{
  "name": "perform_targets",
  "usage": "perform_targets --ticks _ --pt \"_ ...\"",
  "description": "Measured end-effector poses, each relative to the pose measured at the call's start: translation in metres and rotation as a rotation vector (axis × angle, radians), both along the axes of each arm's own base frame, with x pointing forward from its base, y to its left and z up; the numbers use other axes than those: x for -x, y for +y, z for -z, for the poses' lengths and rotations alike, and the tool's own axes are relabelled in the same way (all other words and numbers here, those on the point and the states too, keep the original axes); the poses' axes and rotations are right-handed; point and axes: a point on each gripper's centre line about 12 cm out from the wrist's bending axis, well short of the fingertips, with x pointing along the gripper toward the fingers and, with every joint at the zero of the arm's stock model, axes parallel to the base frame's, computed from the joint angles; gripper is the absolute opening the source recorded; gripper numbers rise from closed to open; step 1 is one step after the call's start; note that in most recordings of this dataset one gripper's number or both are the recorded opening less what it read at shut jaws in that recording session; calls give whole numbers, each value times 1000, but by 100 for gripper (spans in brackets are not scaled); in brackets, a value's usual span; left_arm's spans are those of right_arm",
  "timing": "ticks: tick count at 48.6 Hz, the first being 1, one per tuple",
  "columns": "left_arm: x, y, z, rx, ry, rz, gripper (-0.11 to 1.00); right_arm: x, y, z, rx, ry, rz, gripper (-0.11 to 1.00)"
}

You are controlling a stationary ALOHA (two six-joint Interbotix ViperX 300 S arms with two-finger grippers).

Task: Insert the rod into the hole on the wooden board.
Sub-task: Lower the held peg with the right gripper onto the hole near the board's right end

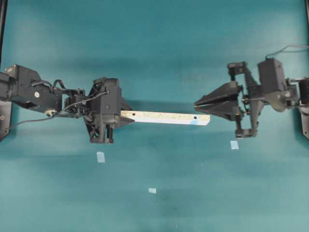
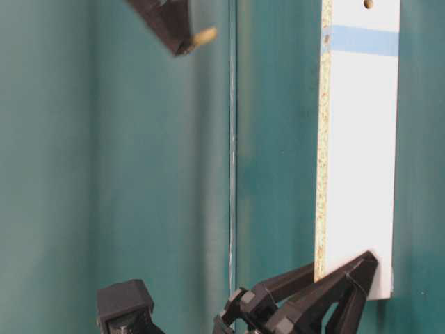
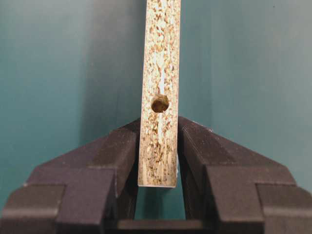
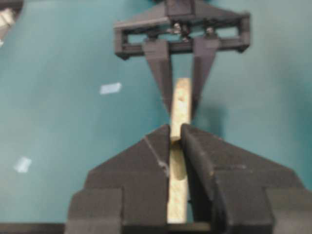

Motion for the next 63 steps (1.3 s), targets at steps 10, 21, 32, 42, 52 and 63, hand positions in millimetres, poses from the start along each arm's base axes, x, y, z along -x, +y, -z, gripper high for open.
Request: perform_targets --ticks 10,21,32,42,52,63 --pt "8 -1 2 1 12 0 32 30 -6 12 94 -74 56 12" --pt "11 -1 2 0 17 2 32 39 -8 16 98 -113 76 12" --pt "8 -1 2 1 20 2 32 21 -7 33 100 -100 52 12" --pt "-1 -1 2 2 20 1 32 0 0 37 91 -190 23 12" --pt "-5 -1 2 3 26 2 32 -4 8 39 81 -205 -8 12" --pt "-5 -1 2 2 28 3 32 -3 17 39 75 -205 -28 12"
